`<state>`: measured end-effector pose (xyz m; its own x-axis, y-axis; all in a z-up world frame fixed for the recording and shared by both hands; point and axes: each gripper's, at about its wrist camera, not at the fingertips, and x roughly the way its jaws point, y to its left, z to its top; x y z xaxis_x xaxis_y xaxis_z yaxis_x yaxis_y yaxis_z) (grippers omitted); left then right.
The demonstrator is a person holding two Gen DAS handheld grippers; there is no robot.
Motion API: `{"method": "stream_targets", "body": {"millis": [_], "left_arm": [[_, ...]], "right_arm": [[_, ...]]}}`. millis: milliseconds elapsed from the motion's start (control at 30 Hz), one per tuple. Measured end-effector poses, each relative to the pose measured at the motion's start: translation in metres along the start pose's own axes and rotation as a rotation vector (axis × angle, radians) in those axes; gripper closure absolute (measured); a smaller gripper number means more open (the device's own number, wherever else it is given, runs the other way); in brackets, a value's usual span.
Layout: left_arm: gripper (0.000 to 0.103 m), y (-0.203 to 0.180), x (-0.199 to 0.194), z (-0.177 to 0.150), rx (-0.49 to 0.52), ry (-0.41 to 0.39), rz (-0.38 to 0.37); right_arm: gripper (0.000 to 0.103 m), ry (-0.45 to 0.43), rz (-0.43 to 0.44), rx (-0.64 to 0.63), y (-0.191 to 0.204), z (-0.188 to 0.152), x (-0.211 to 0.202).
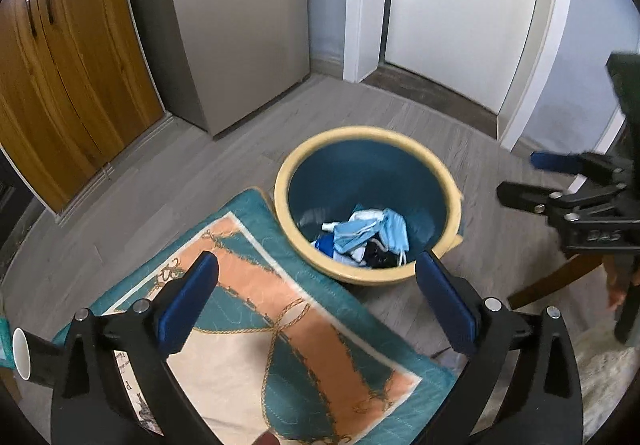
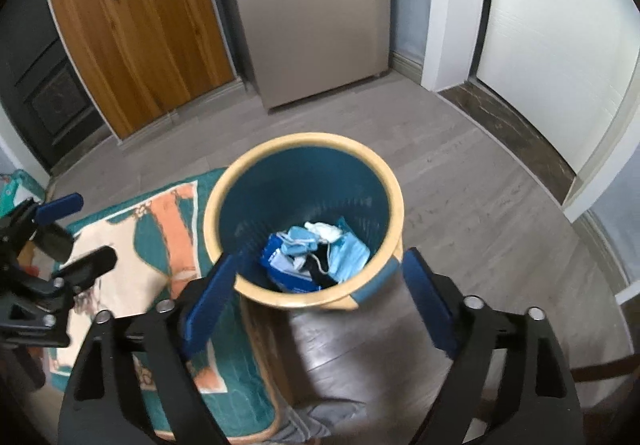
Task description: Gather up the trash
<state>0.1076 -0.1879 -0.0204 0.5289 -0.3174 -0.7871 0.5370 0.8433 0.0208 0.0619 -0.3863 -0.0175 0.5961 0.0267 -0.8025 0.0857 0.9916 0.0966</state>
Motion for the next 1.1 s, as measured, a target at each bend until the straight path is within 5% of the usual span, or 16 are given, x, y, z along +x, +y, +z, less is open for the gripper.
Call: {"method": "stream_targets", "body": {"millis": [400,1100], "left_arm": [[0.006,0.008,0.004,-0.007,-0.006,-0.012,0.068],[0.006,0.005,0.009,-0.008,0.008,0.000,0.056]], "right_arm": [[0.012,-0.041,-0.025,-0.106,0.018,-0.001,-0.005],[0.012,-0.047,-0.018,-0.094,0.015,-0.001,-0.006]]}}
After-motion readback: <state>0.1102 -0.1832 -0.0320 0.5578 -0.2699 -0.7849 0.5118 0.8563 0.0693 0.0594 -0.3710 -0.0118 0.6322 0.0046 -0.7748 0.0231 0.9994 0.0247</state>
